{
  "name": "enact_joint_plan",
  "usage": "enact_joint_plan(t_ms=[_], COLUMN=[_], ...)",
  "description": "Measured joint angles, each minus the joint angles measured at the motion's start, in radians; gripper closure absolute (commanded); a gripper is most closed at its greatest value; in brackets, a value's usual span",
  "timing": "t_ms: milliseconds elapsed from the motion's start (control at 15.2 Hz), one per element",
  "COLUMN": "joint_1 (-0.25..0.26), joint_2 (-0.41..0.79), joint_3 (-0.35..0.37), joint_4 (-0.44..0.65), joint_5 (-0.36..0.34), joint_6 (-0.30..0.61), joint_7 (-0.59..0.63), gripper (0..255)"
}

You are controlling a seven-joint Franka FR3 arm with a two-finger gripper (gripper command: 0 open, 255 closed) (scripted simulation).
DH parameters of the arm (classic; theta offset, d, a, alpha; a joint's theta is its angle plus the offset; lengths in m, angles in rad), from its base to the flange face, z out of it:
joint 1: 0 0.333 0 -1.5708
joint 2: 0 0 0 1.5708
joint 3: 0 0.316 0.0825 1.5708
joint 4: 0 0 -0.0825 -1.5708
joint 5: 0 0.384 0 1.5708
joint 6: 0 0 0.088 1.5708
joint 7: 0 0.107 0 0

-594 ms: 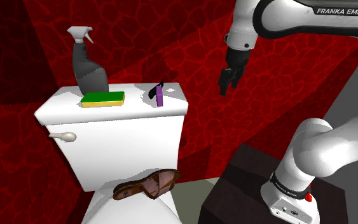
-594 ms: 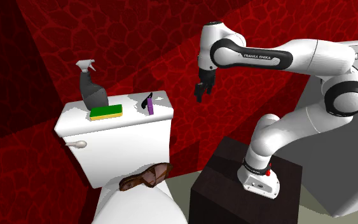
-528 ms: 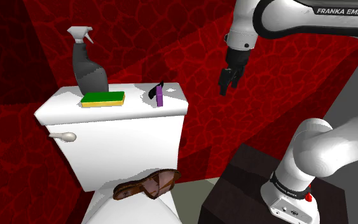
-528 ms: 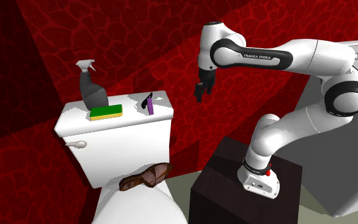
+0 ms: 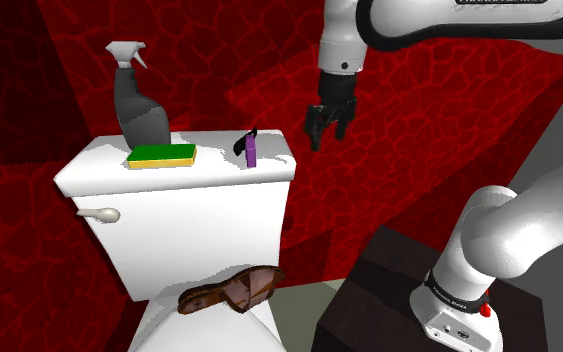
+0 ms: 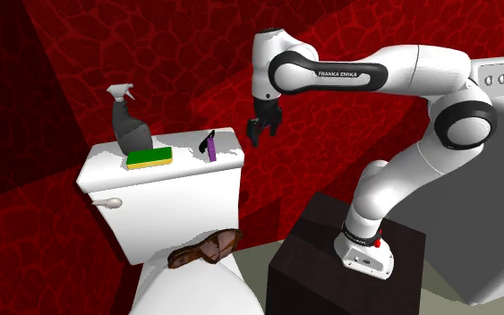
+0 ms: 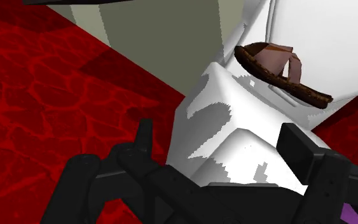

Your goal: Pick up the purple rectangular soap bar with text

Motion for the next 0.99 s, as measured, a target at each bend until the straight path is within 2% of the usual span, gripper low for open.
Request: enact_joint_plan(t_ms=[462, 858, 990], joint_1=[-0.007, 0.009, 0.012], joint_2=[0.248, 0.492, 0.516], joint_3=[0.111, 0.193, 0.199], joint_4=[0.256, 0.514, 0.531], joint_5=[0.011, -0.033, -0.04], joint_6=[-0.022, -0.055, -0.05], joint_7=[0.21, 0.399, 0.417], gripper=[0, 0, 0])
